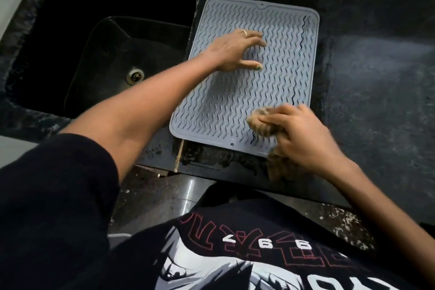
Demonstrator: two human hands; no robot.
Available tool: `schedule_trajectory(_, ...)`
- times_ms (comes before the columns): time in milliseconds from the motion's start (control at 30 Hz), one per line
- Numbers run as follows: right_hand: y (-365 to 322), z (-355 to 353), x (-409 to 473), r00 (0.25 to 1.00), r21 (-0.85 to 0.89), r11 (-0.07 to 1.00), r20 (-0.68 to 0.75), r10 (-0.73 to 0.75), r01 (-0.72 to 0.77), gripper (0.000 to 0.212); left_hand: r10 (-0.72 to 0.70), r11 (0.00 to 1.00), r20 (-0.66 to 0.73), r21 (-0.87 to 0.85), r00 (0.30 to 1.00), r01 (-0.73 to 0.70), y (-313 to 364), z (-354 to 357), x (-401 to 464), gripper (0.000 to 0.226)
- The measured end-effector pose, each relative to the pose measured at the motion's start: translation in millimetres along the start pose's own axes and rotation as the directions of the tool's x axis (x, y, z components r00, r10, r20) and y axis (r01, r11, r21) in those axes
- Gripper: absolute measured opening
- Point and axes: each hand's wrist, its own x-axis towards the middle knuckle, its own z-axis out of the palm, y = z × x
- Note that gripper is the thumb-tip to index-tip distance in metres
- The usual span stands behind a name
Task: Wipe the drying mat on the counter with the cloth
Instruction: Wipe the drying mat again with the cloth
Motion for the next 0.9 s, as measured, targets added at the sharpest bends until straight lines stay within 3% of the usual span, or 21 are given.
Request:
schedule_trajectory(67,-25,21,15,0.992,-0.134,0.983,0.063,-0.114,0.121,0.050,-0.036,0.999,0.087,0.035,0.996,0.033,-7,3,-15,0.085)
schedule_trajectory(167,-32,52,10,0.961,-0.384,0.891,0.222,-0.167,0.244,0.055,-0.063,0.996,0.176,0.067,0.982,0.052,-12,13,-27,0.102)
schedule_trajectory(333,-1,40,-20,0.930,-0.423,0.834,0.249,-0.270,0.355,0.050,-0.080,0.996,0.174,0.046,0.982,0.073,-12,16,-28,0.106)
schedule_trajectory(467,4,20,-26,0.920,-0.497,0.778,0.271,-0.282,0.384,0.013,-0.086,0.996,0.186,0.037,0.979,0.080,-13,15,-29,0.106)
schedule_trajectory(567,9,7,-25,0.923,-0.571,0.736,0.328,-0.202,0.364,0.017,-0.080,0.997,0.189,0.037,0.979,0.075,-13,16,-29,0.106)
schedule_trajectory(667,10,-2,-12,0.920,-0.566,0.733,0.317,-0.230,0.378,0.010,-0.085,0.996,0.189,0.031,0.978,0.080,-14,17,-28,0.106)
schedule_trajectory(800,1,18,-3,0.919,-0.442,0.820,0.316,-0.237,0.364,0.046,-0.083,0.996,0.191,0.024,0.978,0.080,-14,18,-28,0.106)
schedule_trajectory(900,3,25,-20,0.887,-0.477,0.780,0.410,-0.211,0.406,0.050,-0.081,0.997,0.190,0.019,0.979,0.079,-15,18,-27,0.107)
